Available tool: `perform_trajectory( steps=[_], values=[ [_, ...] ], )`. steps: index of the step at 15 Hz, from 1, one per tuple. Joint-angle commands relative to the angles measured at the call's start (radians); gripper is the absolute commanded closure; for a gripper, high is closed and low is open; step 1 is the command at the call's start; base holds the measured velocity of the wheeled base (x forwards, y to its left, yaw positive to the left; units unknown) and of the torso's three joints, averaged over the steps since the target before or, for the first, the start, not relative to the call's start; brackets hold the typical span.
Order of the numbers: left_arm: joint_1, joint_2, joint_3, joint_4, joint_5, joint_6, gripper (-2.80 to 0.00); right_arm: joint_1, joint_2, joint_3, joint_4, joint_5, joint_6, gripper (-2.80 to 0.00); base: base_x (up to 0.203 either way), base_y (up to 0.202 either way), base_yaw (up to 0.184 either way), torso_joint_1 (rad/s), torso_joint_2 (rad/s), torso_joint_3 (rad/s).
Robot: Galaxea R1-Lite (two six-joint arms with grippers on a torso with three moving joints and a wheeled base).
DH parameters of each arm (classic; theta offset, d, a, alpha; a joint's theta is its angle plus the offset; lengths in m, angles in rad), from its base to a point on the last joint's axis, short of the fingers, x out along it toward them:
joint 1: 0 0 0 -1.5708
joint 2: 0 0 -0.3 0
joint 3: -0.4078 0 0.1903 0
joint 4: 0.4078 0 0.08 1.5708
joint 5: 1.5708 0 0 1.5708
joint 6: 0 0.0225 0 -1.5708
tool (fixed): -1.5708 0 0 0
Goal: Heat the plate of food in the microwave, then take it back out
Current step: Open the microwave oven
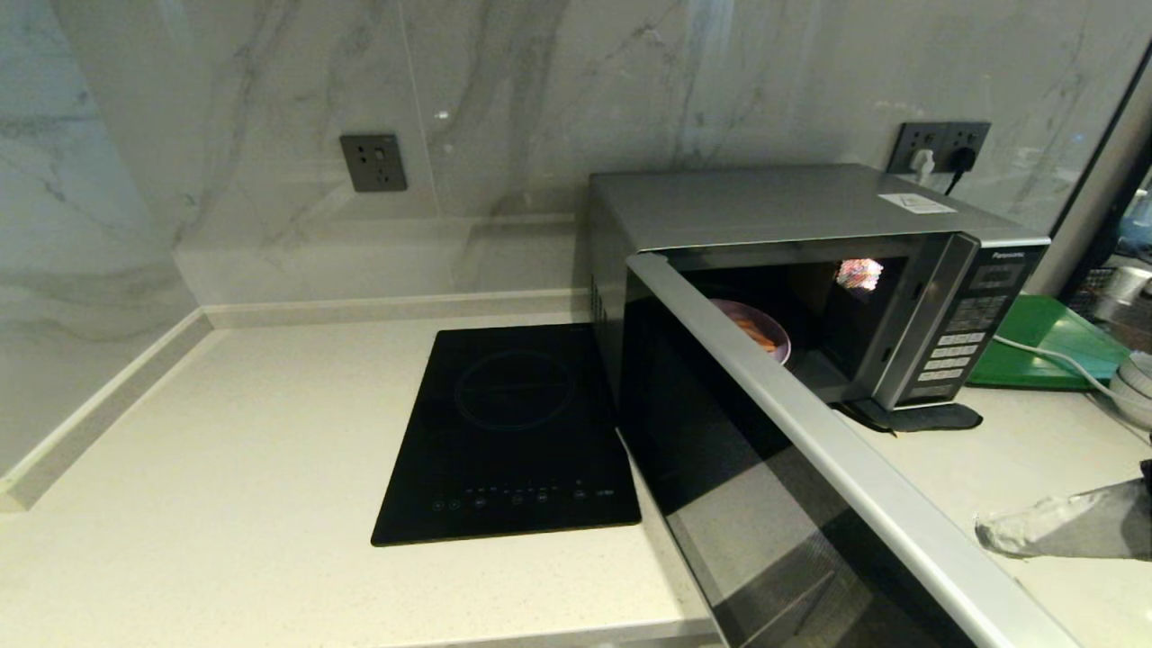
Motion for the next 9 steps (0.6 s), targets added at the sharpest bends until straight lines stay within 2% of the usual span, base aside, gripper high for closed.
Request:
perform_trajectory(
  steps=[1,4,9],
  values=[
    [0.000,0.001,0.000,-0.001,0.000,-0.001,0.00,0.049,-0.016,0.000,0.006,0.017,0.001,0.00,0.000,0.000,0.000,0.000,0.00,0.000],
    [0.000,0.001,0.000,-0.001,0.000,-0.001,0.00,0.138,-0.034,0.003,0.006,0.036,0.001,0.00,0.000,0.000,0.000,0.000,0.00,0.000],
    [0.000,0.001,0.000,-0.001,0.000,-0.001,0.00,0.204,-0.051,0.002,0.005,0.126,-0.004,0.00,0.000,0.000,0.000,0.000,0.00,0.000]
  ],
)
